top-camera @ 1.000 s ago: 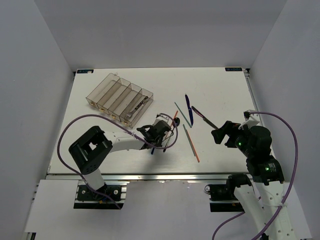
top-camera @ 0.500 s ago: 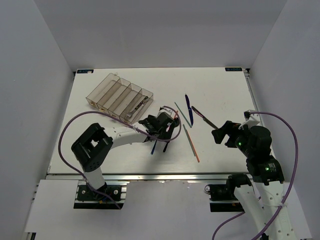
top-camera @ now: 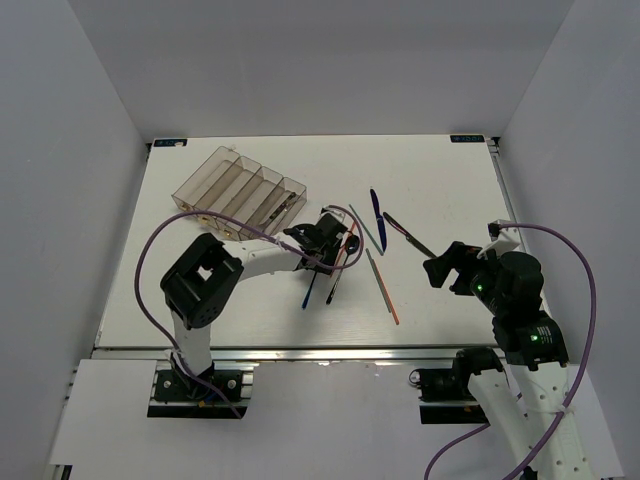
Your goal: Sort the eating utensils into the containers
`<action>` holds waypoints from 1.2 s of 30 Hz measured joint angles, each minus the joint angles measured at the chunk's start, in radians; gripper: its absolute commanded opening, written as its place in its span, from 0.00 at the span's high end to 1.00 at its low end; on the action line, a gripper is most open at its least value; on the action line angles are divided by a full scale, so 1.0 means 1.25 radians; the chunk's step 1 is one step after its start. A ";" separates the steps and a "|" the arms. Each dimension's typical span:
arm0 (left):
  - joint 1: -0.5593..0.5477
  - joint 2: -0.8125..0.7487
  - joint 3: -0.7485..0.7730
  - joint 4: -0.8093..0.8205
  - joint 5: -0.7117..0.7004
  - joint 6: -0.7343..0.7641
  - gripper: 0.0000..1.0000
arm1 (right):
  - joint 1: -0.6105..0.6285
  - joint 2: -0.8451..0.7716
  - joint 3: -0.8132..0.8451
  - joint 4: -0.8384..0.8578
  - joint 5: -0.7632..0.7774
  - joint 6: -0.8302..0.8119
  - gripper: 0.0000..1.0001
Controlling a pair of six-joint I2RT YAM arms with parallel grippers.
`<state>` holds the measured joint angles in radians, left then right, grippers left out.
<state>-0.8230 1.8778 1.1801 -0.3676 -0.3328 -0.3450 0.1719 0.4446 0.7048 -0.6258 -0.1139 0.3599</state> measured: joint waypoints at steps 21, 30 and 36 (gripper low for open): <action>-0.001 0.008 -0.013 0.031 0.032 -0.002 1.00 | 0.003 -0.001 0.000 0.000 0.005 0.000 0.11; 0.025 -0.078 0.004 -0.053 0.030 0.119 1.00 | 0.005 -0.001 0.000 0.000 0.005 0.000 0.11; 0.150 -0.150 0.107 -0.088 0.045 0.257 1.00 | 0.005 -0.001 0.000 0.000 0.005 0.000 0.11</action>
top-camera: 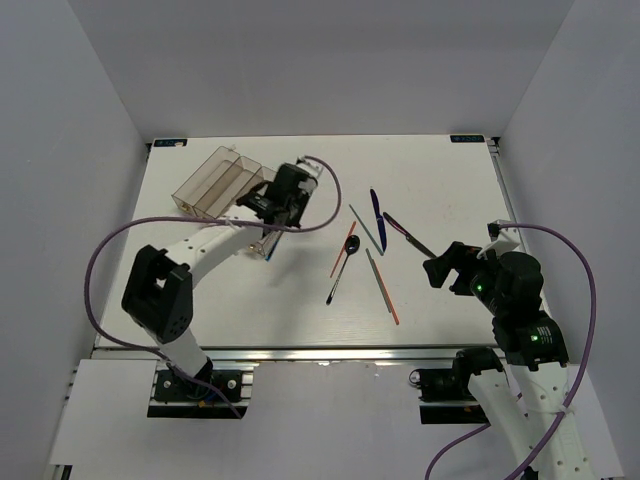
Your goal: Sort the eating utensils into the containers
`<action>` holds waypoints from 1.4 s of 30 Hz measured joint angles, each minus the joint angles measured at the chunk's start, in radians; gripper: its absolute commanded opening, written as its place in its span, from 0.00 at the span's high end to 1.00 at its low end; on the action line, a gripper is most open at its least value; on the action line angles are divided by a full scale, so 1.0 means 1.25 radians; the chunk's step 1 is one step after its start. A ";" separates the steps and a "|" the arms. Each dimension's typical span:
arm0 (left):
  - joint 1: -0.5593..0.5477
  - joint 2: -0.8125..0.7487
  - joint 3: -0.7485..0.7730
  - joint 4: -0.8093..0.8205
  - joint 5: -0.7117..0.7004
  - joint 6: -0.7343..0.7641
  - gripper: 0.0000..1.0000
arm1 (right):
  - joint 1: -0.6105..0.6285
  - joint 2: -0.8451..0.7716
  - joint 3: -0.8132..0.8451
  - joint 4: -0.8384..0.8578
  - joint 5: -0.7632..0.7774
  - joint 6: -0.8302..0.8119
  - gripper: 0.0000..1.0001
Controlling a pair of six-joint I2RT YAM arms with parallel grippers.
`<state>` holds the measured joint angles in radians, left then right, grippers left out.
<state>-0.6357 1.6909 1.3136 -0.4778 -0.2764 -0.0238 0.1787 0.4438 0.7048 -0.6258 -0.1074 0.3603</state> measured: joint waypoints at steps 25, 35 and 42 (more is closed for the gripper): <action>0.345 0.190 0.128 0.196 0.288 0.389 1.00 | 0.006 0.006 0.000 0.000 -0.013 0.000 0.11; 0.345 0.199 0.116 0.222 0.305 0.358 0.50 | 0.010 0.009 0.000 0.000 -0.012 0.000 0.11; 0.345 0.198 0.099 0.233 0.294 0.331 0.42 | 0.011 0.010 0.000 0.000 -0.012 0.000 0.11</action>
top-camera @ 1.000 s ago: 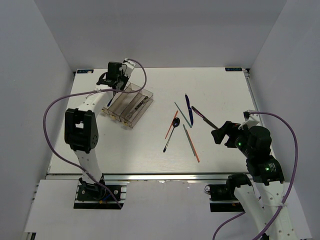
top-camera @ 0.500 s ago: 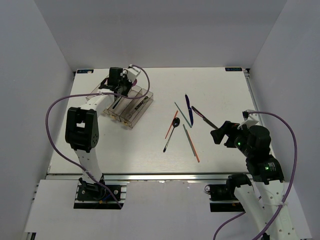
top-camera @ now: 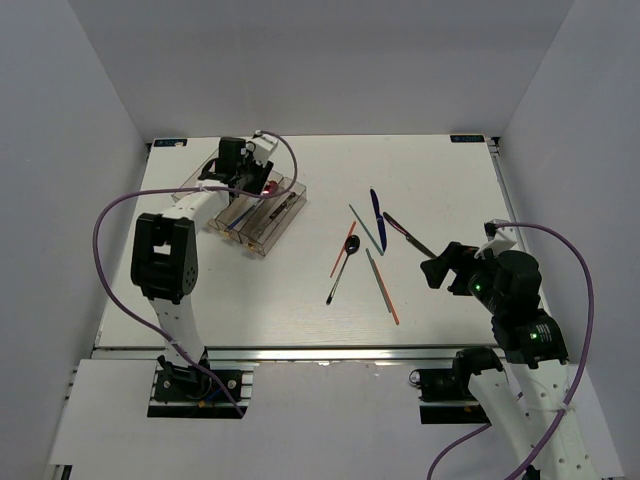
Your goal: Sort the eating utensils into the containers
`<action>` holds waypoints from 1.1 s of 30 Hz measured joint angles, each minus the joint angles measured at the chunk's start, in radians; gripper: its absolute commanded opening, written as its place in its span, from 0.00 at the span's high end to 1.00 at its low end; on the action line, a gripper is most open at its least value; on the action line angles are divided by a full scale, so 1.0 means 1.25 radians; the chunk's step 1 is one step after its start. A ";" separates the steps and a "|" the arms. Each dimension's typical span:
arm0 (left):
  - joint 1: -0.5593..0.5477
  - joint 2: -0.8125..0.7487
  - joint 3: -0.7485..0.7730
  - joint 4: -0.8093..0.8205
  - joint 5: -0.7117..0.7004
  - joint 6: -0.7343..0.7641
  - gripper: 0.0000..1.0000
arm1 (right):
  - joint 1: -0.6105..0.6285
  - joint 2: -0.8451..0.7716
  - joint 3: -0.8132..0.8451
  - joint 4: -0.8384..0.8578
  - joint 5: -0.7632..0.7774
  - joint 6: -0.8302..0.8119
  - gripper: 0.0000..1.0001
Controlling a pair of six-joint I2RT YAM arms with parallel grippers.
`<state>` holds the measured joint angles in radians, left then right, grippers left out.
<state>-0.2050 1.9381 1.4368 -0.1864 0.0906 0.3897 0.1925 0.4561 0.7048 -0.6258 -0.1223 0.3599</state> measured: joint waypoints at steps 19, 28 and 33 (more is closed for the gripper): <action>-0.485 -0.232 -0.114 -0.089 -0.268 -0.456 0.02 | 0.008 0.011 0.000 0.000 0.021 0.001 0.11; -0.470 -0.213 -0.098 -0.240 -0.375 -0.652 0.02 | 0.015 0.006 0.000 0.000 0.033 0.002 0.11; -0.470 -0.296 -0.187 -0.200 -0.382 -0.690 0.02 | 0.016 0.007 0.000 -0.001 0.037 0.003 0.11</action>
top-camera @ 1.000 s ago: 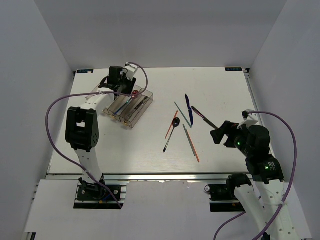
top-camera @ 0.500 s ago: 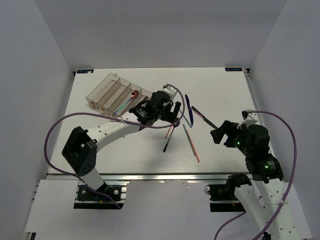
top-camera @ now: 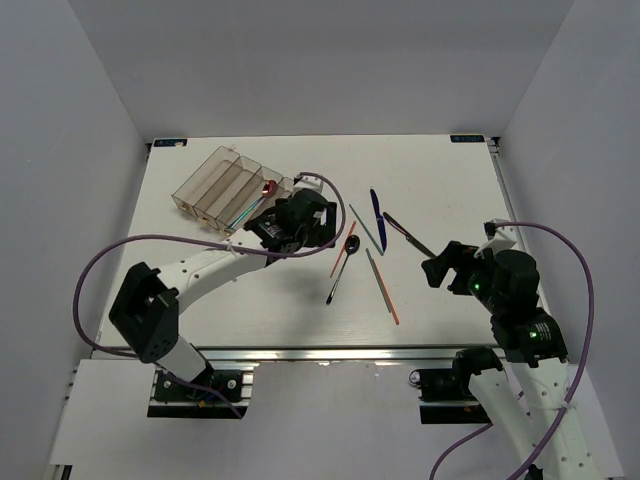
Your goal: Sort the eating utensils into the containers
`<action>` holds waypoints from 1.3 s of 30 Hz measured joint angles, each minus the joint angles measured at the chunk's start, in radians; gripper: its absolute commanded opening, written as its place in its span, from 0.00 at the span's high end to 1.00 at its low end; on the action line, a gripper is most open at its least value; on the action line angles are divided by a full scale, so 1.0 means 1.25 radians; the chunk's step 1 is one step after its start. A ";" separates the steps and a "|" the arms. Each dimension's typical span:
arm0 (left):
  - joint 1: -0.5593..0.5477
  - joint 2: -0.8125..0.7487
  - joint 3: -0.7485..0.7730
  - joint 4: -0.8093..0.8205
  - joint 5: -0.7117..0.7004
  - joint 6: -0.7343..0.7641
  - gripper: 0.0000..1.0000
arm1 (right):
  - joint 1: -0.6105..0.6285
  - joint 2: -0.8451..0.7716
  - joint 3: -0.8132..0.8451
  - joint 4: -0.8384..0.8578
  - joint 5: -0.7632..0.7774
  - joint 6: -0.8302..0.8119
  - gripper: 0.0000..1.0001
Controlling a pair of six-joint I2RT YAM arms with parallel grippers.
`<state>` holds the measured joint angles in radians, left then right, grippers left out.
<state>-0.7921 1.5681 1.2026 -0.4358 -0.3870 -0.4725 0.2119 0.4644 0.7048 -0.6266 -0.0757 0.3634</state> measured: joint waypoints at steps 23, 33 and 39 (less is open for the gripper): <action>-0.120 0.435 0.320 -0.207 0.026 0.025 0.26 | 0.000 0.002 0.000 0.000 0.008 0.000 0.11; -0.123 0.445 0.340 -0.211 0.045 0.023 0.41 | 0.000 0.002 0.000 0.000 0.008 0.001 0.11; -0.126 0.468 0.368 -0.209 0.060 0.025 0.44 | 0.000 0.002 0.000 0.000 0.008 0.001 0.11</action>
<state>-0.9493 2.1529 1.6627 -0.6968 -0.3126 -0.4412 0.2119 0.4664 0.7048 -0.6266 -0.0662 0.3645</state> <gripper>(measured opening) 0.566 0.894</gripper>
